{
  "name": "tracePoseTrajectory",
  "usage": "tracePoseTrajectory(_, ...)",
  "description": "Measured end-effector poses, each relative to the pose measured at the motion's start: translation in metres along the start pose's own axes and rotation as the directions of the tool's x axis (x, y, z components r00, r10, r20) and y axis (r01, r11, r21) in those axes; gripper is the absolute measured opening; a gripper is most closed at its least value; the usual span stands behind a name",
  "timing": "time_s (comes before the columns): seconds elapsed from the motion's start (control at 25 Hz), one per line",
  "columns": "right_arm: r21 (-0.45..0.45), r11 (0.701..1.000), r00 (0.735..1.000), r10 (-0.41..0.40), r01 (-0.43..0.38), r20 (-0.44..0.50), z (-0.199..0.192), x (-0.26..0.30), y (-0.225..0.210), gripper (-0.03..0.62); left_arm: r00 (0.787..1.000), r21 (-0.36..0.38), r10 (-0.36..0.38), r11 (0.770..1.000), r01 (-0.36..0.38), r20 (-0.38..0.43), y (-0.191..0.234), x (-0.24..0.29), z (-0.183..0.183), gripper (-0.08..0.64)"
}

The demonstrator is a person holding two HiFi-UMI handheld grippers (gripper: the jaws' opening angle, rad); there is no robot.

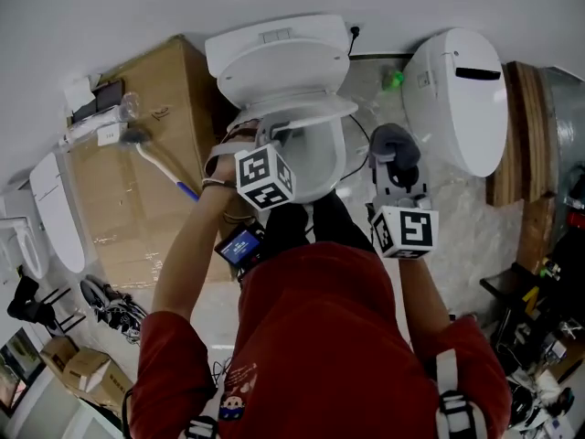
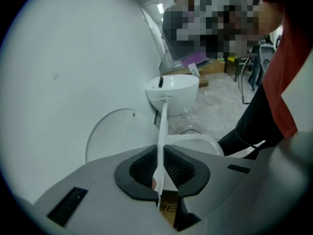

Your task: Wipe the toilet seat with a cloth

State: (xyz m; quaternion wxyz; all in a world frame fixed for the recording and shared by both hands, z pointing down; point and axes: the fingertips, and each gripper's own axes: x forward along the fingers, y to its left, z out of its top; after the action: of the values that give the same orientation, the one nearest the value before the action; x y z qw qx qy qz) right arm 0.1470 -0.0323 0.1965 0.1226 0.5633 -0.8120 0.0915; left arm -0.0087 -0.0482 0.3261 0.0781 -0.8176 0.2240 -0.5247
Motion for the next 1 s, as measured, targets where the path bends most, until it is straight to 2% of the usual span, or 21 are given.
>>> tracePoseTrajectory(0.12, 0.024, 0.999, 0.998, -0.042, 0.043, -0.041, -0.024, -0.013, 0.011, 0.084, 0.989, -0.043, -0.145, 0.988, 0.146, 0.027, -0.037, 0.000, -0.007, 0.061)
tracePoseTrajectory(0.24, 0.032, 0.997, 0.994, -0.074, 0.077, -0.086, -0.050, -0.031, 0.025, 0.084, 0.963, -0.096, -0.258, 0.960, 0.264, 0.071, -0.073, 0.000, -0.018, 0.078)
tracePoseTrajectory(0.44, 0.047, 0.997, 0.988, -0.055, 0.062, -0.143, -0.089, -0.049, 0.038, 0.084, 0.907, -0.095, -0.421, 0.902, 0.420, 0.009, -0.140, 0.014, -0.035, 0.112)
tracePoseTrajectory(0.68, 0.085, 0.995, 0.982, -0.042, 0.059, -0.182, -0.130, -0.072, 0.014, 0.084, 0.858, -0.130, -0.513, 0.854, 0.504, -0.045, -0.209, 0.041, -0.039, 0.147)
tracePoseTrajectory(0.84, 0.102, 0.994, 0.977, -0.024, 0.047, -0.214, -0.161, -0.082, 0.006, 0.084, 0.839, -0.145, -0.538, 0.839, 0.524, -0.083, -0.241, 0.058, -0.051, 0.153)
tracePoseTrajectory(1.0, 0.091, 0.996, 0.968, 0.018, 0.005, -0.251, -0.197, -0.088, 0.008, 0.084, 0.830, -0.144, -0.545, 0.836, 0.529, -0.119, -0.272, 0.077, -0.065, 0.161)
